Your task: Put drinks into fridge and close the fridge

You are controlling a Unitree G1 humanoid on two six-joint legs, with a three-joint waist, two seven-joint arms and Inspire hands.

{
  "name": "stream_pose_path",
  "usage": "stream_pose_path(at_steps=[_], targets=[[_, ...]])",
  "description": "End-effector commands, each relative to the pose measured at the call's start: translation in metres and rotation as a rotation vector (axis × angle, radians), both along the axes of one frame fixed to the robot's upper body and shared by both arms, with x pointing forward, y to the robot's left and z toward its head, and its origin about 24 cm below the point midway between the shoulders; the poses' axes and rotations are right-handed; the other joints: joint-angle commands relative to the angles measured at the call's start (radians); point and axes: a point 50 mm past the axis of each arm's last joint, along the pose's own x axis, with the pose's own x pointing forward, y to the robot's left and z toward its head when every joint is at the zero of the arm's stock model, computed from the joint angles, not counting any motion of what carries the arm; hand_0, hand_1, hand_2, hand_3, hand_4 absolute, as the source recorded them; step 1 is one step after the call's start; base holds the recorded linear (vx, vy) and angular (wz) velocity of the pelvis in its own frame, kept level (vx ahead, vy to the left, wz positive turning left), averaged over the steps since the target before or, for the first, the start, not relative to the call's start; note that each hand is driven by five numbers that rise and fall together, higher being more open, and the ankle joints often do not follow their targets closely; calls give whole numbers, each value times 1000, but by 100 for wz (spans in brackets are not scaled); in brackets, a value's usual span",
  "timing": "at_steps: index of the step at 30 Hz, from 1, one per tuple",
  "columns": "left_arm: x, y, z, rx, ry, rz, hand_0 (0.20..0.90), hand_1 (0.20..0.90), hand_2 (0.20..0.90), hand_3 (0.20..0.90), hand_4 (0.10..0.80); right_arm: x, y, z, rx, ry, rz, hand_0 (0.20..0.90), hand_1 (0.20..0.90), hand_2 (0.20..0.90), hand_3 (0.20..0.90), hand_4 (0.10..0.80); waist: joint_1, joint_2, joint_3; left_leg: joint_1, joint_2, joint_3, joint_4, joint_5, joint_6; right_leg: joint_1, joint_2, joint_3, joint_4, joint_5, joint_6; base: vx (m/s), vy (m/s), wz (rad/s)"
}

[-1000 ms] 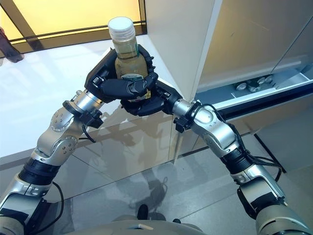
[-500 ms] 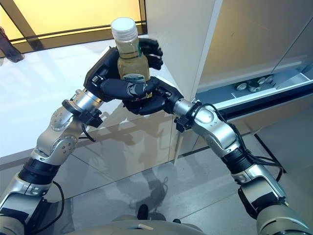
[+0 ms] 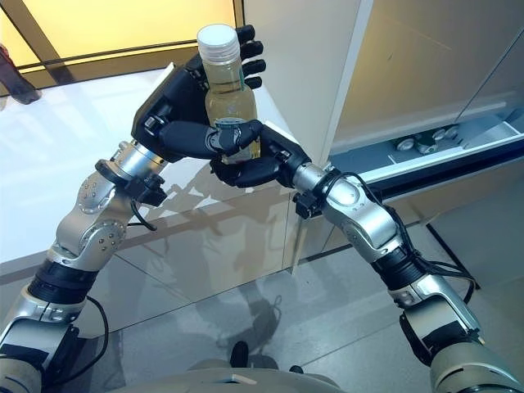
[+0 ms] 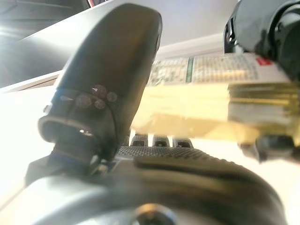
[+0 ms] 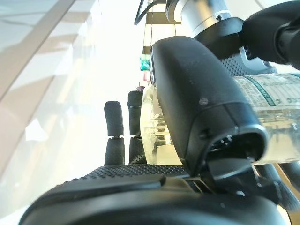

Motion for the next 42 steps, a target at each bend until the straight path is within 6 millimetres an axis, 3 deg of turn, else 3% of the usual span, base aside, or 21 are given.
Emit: stream_pose_path(at_steps=[1,9,15,19,25,29,35,39,40,42], targets=[[-12,22,29,-116,-176,80,900,900,900,900,800,-24,-12,113,341,-493,41,300,300,300,200,100,6,23,-162,17,-23,-9,1,-91,10,-75,-13,18,12,70,66,0,0,0],[-23,32,5,-299,-95,36,900,900,900,900,800,-39,-32,123,406,-571,-20,300,300,300,200,100,6,17,-157,19,-23,-13,1,-94,12,-77,-11,22,15,70,64,0,0,0],[-25,35,-25,-397,69,21,900,900,900,900,800,-49,-44,126,424,-598,-47,300,300,300,200,100,2,12,-154,19,-23,-11,1,-96,15,-79,-11,25,15,71,65,0,0,0],[-38,22,-43,-519,164,-258,900,900,900,900,800,-55,-59,127,436,-617,-93,300,300,300,200,100,4,9,-149,13,-23,-11,1,-92,16,-86,-12,25,16,76,64,0,0,0],[-71,-37,-73,-718,315,-1016,900,900,900,900,800,-58,-68,126,410,-620,-157,300,300,300,200,100,-19,10,-135,23,-20,5,1,-109,16,-89,-10,37,21,78,60,0,0,0],[-83,-53,-81,-798,345,-1252,900,900,900,900,800,-53,-73,125,385,-603,-182,300,300,300,200,100,-33,10,-126,27,-19,16,1,-115,16,-90,-9,44,24,79,59,0,0,0],[-88,-62,-108,-996,539,-1280,900,900,900,900,800,-49,-79,120,372,-569,-189,300,300,300,200,100,-40,3,-117,27,-21,25,1,-117,18,-94,-8,48,27,80,61,0,0,0],[-95,-51,-161,-1076,729,-1131,900,900,900,900,800,-48,-89,113,369,-505,-164,300,300,300,200,100,-36,-7,-112,23,-20,31,1,-116,16,-97,-8,45,27,82,63,0,0,0],[-97,-50,-166,-1071,747,-1118,900,900,900,900,800,-48,-90,112,367,-498,-161,300,300,300,200,100,-35,-7,-112,23,-20,33,1,-116,16,-98,-8,45,27,82,63,0,0,0],[-110,-46,-208,-1077,889,-994,900,900,900,900,800,-50,-92,105,362,-447,-124,300,300,300,200,100,-34,-12,-110,19,-18,40,1,-113,14,-101,-9,42,27,85,66,0,0,0]])
